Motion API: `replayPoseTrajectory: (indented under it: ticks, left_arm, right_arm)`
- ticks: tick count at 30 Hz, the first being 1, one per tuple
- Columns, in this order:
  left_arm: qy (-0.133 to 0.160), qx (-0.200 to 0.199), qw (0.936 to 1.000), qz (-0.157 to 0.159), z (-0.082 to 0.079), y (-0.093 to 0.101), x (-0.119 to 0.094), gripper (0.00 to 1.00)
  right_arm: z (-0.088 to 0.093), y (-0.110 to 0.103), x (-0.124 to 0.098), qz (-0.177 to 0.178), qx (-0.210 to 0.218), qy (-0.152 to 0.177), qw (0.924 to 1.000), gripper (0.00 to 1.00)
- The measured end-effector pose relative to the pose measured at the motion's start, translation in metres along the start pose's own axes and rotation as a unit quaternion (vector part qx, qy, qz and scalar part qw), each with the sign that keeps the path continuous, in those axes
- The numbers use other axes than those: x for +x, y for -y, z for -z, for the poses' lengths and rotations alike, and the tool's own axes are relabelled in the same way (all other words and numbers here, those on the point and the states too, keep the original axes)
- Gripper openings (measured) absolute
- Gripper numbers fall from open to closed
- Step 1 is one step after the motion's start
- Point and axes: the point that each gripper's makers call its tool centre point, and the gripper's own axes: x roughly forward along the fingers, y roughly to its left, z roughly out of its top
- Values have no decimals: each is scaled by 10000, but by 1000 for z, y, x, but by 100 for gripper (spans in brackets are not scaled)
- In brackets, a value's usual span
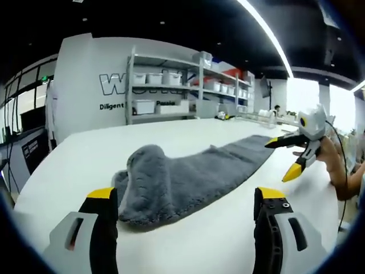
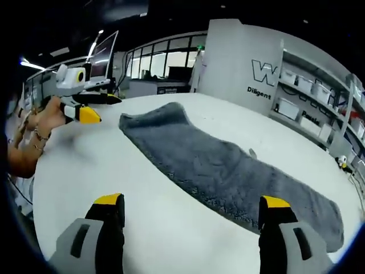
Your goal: Open the folded towel by lifting each exposed corner and separating the folded layers until the towel lies flat within the target outline without major curled edges
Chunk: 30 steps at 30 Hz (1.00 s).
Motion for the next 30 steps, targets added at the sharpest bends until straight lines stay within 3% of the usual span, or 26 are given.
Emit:
replayPoseTrajectory:
  ticks: [3, 6, 9, 11, 15, 18, 23, 26, 30]
  left_arm:
    - [-246, 450, 9985, 197, -1, -1, 0, 98]
    - [-289, 581, 9977, 206, -8, -5, 1, 98]
    - [-321, 863, 9948, 439, -19, -14, 6, 97]
    - [-537, 1092, 9917, 412, -18, -26, 9, 95]
    - [-398, 865, 9948, 353, -31, -52, 20, 94]
    - [-504, 926, 9939, 316, -31, -66, 27, 92]
    - [-412, 1000, 9940, 135, -44, -95, 44, 90]
    - [-322, 1003, 9942, 223, -52, -105, 56, 86]
    - [-429, 1065, 9925, 424, -52, -113, 68, 82]
  right_arm:
    - [-4, -9, 0, -143, -70, 80, 9998, 99]
    - [-7, -17, 0, -268, -181, 115, 9994, 99]
    - [-9, -21, -1, -318, -256, 148, 9991, 99]
    - [-11, -23, -1, -371, -293, 179, 9987, 99]
    - [-12, -27, -1, -451, -325, 195, 9983, 99]
    - [-14, -29, -3, -481, -350, 237, 9979, 99]
    - [-16, -31, -4, -509, -356, 306, 9976, 99]
    - [-14, -36, -1, -576, -438, 254, 9971, 99]
    - [-11, -44, 2, -679, -552, 165, 9960, 99]
